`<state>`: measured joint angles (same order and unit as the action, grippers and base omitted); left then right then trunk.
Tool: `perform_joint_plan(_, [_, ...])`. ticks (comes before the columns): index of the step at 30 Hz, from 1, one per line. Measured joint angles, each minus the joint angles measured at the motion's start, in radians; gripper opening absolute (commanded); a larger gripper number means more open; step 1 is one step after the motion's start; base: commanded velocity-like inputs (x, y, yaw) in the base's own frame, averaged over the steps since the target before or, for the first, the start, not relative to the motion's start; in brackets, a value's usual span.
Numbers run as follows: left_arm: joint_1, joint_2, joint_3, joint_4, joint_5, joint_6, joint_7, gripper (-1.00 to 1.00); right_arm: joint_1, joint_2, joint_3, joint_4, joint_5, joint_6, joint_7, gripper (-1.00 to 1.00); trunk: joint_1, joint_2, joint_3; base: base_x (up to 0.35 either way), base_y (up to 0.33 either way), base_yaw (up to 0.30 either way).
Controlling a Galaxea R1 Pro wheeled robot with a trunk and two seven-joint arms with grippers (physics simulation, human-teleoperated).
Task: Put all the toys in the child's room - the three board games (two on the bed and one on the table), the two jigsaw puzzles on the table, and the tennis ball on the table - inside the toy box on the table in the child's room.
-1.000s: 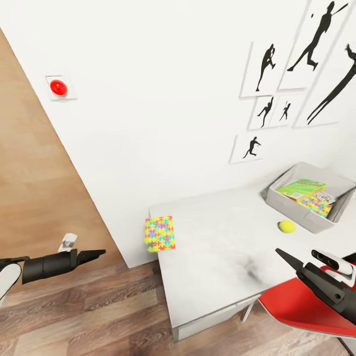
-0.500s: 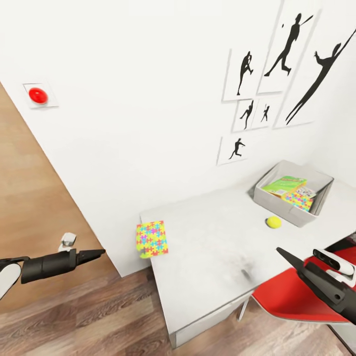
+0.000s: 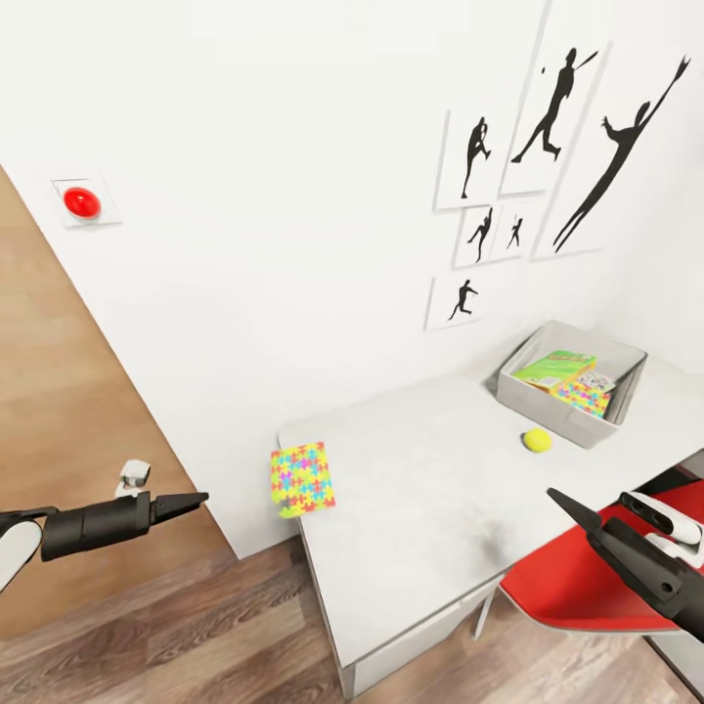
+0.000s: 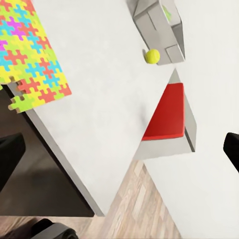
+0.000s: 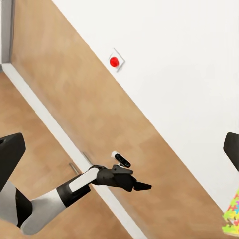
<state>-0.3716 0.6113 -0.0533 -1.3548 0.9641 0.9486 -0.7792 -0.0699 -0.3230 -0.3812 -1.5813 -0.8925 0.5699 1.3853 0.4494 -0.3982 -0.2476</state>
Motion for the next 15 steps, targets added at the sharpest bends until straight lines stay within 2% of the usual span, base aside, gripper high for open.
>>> perform_joint_plan(9, [0.0,0.0,0.001,0.0,0.0,0.0,0.0,1.0,0.0,0.001,0.001,0.0,0.0,0.0,0.0,1.0,0.0,0.0,0.015,0.0,0.07,0.004])
perform_joint_plan(15, [0.0,0.0,0.0,0.0,0.0,0.0,0.0,1.0,0.0,0.001,0.001,0.0,0.0,-0.001,0.0,1.0,0.0,0.0,0.025,0.0,0.027,0.071])
